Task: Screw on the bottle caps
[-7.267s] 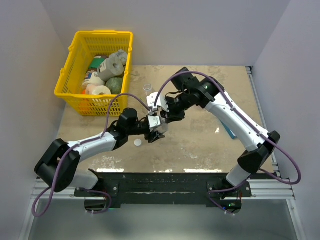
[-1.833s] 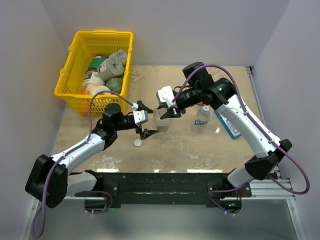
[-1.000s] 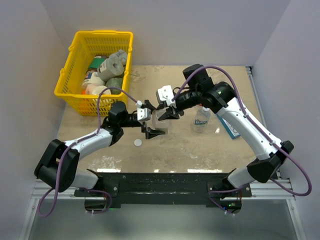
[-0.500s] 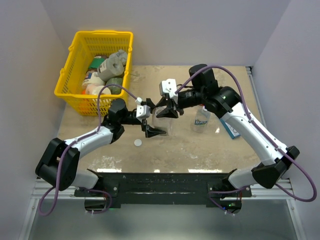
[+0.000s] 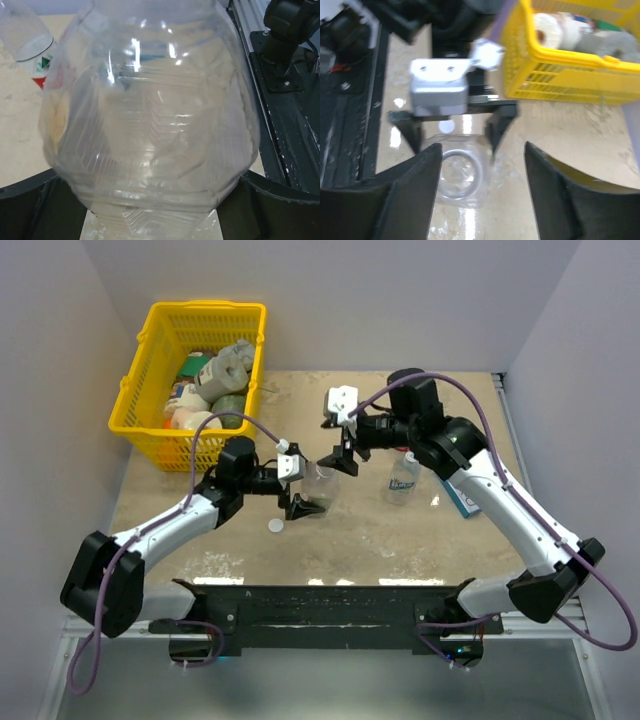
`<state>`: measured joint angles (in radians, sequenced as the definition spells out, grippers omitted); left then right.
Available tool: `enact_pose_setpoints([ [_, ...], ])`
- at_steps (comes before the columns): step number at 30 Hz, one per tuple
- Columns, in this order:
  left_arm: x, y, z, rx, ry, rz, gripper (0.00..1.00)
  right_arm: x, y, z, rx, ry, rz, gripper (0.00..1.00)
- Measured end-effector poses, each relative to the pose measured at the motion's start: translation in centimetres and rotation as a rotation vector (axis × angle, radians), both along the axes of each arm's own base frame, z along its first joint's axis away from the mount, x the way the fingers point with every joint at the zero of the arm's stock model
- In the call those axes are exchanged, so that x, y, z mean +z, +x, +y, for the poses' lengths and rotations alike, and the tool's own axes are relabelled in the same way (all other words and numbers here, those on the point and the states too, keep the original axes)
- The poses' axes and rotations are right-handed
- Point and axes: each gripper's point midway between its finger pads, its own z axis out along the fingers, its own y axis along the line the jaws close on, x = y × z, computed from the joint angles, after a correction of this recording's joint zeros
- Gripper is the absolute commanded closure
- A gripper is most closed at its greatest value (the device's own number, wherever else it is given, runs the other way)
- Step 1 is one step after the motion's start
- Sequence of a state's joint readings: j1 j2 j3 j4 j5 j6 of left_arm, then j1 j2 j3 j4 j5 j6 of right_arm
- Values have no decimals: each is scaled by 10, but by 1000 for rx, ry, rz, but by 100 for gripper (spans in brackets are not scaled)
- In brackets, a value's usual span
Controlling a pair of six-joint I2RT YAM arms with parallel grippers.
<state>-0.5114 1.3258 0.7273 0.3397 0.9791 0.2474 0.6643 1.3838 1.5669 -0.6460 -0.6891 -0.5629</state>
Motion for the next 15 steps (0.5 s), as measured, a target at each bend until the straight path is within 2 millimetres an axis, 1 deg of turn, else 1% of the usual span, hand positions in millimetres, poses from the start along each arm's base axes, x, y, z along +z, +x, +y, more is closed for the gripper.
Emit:
enact_pose_setpoints([
  [1, -2, 0, 4, 21, 22, 2, 100, 6, 9, -1, -40, 8, -23, 5],
  [2, -5, 0, 8, 50, 46, 5, 100, 15, 17, -3, -82, 22, -50, 1],
  [4, -8, 3, 19, 122, 95, 7, 100, 36, 28, -8, -144, 59, -114, 1],
  [5, -9, 5, 26, 172, 124, 7, 100, 42, 29, -11, -162, 69, -134, 1],
  [7, -9, 11, 43, 284, 180, 1, 100, 53, 29, -18, -187, 92, -178, 4],
  [8, -9, 13, 53, 337, 213, -1, 100, 54, 26, -22, -188, 95, -193, 5],
  [9, -9, 15, 60, 377, 239, -1, 100, 51, 24, -23, -184, 90, -195, 10],
  [11, -7, 21, 78, 464, 310, 4, 100, 34, 22, -24, -172, 54, -176, 19],
  [12, -6, 25, 87, 506, 338, 8, 100, 24, 24, -22, -158, 31, -163, 25],
  [13, -4, 29, 97, 551, 362, 16, 100, 10, 26, -18, -139, 0, -138, 26],
  [15, -1, 35, 122, 647, 399, 33, 100, -25, 33, -10, -92, -85, -93, 30],
])
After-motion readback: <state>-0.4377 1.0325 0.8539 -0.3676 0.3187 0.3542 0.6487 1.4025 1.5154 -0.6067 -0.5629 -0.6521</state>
